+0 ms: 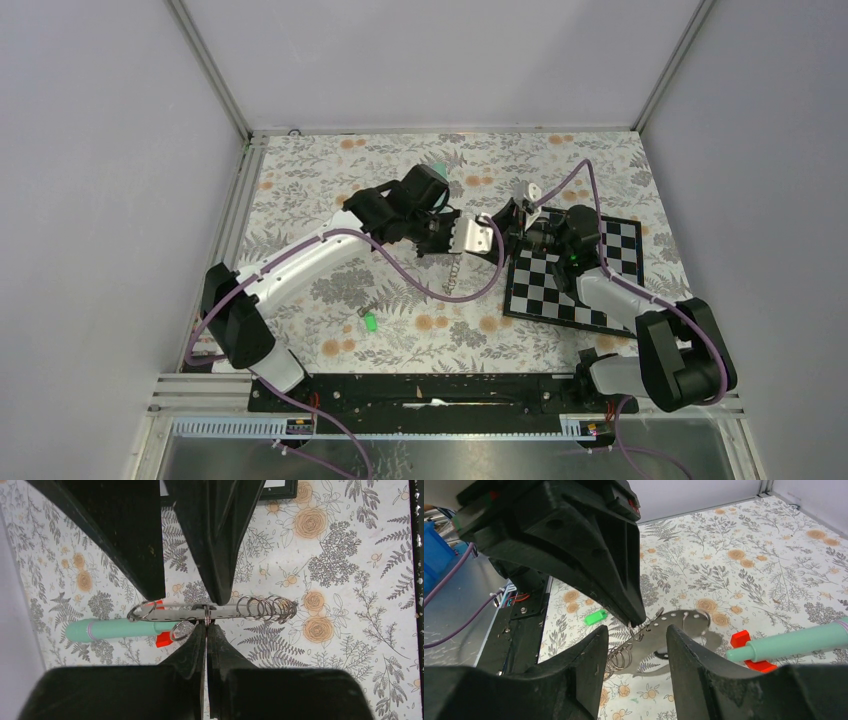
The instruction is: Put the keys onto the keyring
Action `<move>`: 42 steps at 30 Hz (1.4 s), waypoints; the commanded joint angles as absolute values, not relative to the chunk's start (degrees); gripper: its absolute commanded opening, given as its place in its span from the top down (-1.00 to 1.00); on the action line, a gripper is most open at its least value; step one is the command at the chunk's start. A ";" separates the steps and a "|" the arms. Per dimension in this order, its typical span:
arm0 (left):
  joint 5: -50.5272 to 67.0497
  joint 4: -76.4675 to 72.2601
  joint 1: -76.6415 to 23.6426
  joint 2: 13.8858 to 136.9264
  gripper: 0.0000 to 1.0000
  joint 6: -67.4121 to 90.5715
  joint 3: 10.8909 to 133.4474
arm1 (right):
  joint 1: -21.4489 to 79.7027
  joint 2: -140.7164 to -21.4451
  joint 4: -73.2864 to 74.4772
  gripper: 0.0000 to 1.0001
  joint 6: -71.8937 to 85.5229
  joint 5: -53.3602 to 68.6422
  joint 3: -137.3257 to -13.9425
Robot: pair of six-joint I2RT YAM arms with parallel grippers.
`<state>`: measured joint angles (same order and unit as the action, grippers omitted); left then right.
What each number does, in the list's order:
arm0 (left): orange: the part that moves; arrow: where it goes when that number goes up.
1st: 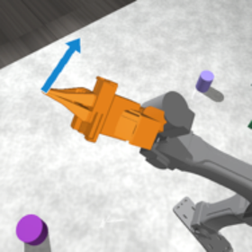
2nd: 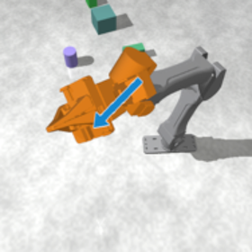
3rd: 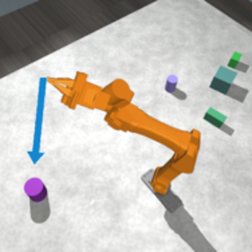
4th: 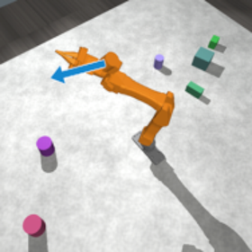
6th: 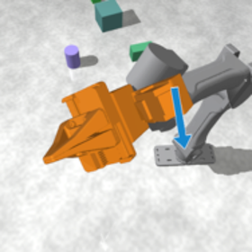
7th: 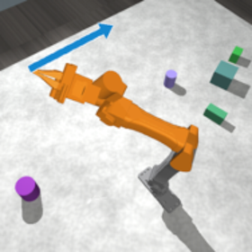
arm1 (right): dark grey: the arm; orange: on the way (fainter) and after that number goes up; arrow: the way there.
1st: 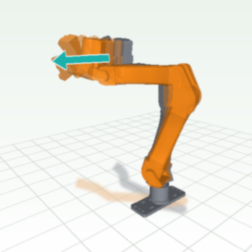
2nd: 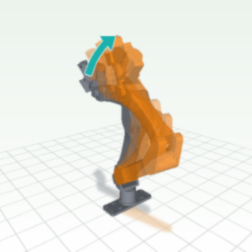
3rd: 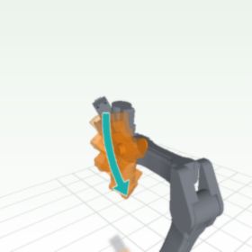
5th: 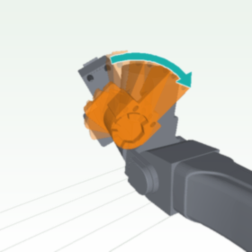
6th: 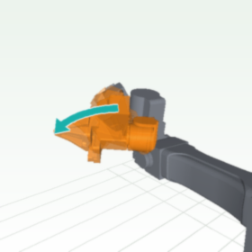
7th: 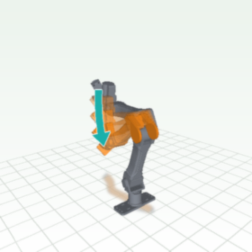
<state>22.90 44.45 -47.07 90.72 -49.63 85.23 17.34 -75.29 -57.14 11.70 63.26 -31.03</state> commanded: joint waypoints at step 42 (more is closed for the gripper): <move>23.39 44.47 -48.84 89.29 1.00 -50.12 89.49 | 20.57 -77.21 -60.38 0.24 8.99 65.98 -32.19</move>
